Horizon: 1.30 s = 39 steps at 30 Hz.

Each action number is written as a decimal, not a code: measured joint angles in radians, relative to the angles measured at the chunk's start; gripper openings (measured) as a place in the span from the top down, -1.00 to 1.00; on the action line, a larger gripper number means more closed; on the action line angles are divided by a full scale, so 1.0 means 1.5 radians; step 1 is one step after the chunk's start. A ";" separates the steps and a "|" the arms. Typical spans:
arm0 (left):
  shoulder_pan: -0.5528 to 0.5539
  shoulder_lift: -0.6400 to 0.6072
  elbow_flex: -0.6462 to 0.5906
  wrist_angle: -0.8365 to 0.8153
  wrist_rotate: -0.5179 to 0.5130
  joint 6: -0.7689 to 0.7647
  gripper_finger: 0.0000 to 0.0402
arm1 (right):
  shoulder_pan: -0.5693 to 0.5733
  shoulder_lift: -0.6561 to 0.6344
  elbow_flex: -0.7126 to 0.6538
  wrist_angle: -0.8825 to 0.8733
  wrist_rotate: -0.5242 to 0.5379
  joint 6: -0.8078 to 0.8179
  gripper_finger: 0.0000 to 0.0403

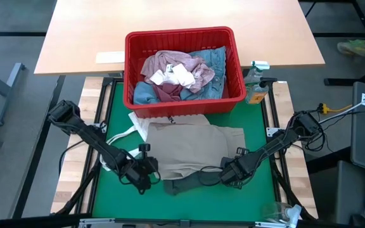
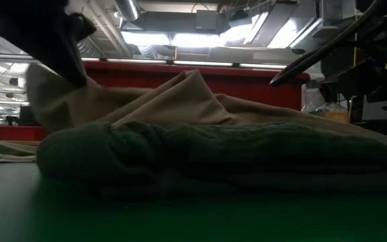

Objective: Fold laundry
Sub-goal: Fold the grey shorts

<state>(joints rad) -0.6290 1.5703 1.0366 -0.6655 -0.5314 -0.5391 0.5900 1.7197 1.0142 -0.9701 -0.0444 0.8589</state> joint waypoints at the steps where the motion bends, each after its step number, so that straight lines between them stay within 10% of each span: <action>1: -0.006 0.000 0.004 -0.014 0.000 -0.004 1.00 | 0.000 0.000 0.000 -0.001 -0.001 0.000 0.19; 27: -0.061 0.026 -0.016 -0.046 0.122 -0.061 0.99 | 0.068 -0.001 0.041 0.004 -0.043 -0.038 0.19; 39: -0.058 0.061 -0.017 -0.030 0.180 -0.128 0.41 | 0.097 -0.001 0.072 -0.005 -0.057 -0.014 0.19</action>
<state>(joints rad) -0.7162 1.6615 1.0111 -0.7109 -0.2608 -0.7315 0.7357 1.7180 1.1226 -0.9777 -0.1298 0.8377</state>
